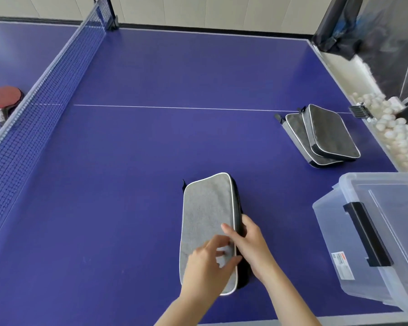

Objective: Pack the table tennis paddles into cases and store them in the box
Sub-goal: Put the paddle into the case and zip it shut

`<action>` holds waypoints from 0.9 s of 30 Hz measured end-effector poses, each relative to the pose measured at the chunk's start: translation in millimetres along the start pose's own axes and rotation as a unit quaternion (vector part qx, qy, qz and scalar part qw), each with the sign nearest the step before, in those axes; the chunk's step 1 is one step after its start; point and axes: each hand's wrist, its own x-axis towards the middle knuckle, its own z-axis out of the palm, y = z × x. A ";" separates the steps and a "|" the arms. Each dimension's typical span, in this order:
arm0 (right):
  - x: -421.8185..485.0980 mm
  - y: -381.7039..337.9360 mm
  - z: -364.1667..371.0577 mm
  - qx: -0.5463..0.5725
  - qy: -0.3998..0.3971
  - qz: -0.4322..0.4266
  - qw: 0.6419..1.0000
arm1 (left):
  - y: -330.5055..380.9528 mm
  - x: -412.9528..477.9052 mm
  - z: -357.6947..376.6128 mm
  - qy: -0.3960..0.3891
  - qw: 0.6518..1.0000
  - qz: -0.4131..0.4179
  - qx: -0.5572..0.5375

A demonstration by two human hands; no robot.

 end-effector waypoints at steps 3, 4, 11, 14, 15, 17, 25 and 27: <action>15.9 26.4 -18.9 -0.036 0.046 0.025 0.998 | -12.2 8.3 8.6 -0.028 0.998 -0.029 -0.043; 21.1 33.6 -23.9 -0.033 0.057 0.032 0.997 | -21.3 13.0 7.1 0.009 0.998 -0.049 -0.045; 44.1 64.8 -33.7 -0.101 0.096 0.075 0.987 | -84.3 60.7 -14.5 0.087 0.953 -0.283 -0.065; 47.9 68.6 -34.2 -0.048 0.083 0.103 0.990 | -87.2 73.9 -17.4 0.052 0.923 -0.341 -0.169; 48.1 68.1 -34.6 -0.031 0.075 0.116 0.990 | -86.1 77.8 -17.5 0.038 0.916 -0.347 -0.196; 50.5 70.5 -35.3 -0.004 0.062 0.139 0.988 | -81.3 84.0 -16.7 0.015 0.909 -0.354 -0.220; 62.7 70.3 -40.5 0.059 -0.014 0.199 0.978 | -83.0 97.4 -12.6 0.000 0.911 -0.356 -0.208; 63.3 67.4 -42.2 0.078 -0.027 0.200 0.976 | -79.5 98.3 -12.4 -0.021 0.906 -0.349 -0.239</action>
